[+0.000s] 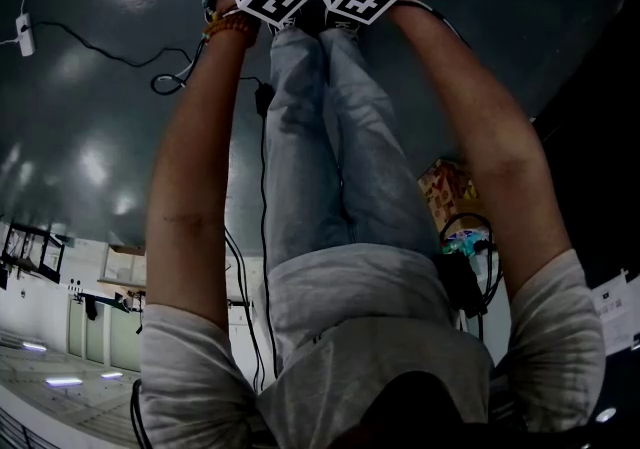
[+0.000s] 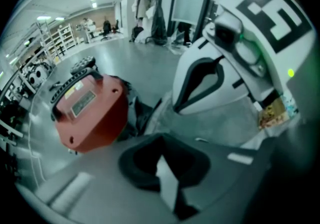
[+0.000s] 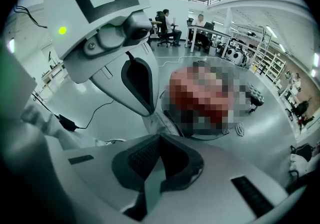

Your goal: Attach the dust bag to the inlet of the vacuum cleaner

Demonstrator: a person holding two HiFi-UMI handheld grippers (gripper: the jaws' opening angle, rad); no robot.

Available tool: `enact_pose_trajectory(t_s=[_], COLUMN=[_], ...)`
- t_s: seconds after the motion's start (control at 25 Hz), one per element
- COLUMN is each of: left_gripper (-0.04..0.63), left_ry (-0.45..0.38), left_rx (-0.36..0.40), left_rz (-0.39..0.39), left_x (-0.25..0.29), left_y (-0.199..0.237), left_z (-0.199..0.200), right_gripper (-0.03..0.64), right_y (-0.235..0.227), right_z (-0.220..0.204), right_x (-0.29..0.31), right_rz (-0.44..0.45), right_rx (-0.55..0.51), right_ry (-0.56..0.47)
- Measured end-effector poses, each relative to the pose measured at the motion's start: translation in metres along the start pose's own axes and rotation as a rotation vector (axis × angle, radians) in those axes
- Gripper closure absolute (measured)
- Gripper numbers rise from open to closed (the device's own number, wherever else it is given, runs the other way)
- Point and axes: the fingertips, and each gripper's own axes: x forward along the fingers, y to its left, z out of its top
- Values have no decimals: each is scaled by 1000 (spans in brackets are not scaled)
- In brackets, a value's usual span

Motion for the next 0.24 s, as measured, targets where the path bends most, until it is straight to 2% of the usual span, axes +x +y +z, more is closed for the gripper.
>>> enact_pose_trajectory(t_s=[0.24], left_gripper=[592], left_ry=[5], left_rx=[-2], left_rz=[-1], left_x=[-3], left_y=[-5], left_z=[-1], right_gripper=[606], right_y=[4], right_z=[-2], right_x=[-5], right_rz=[7], right_rx=[-2], right_ry=[0])
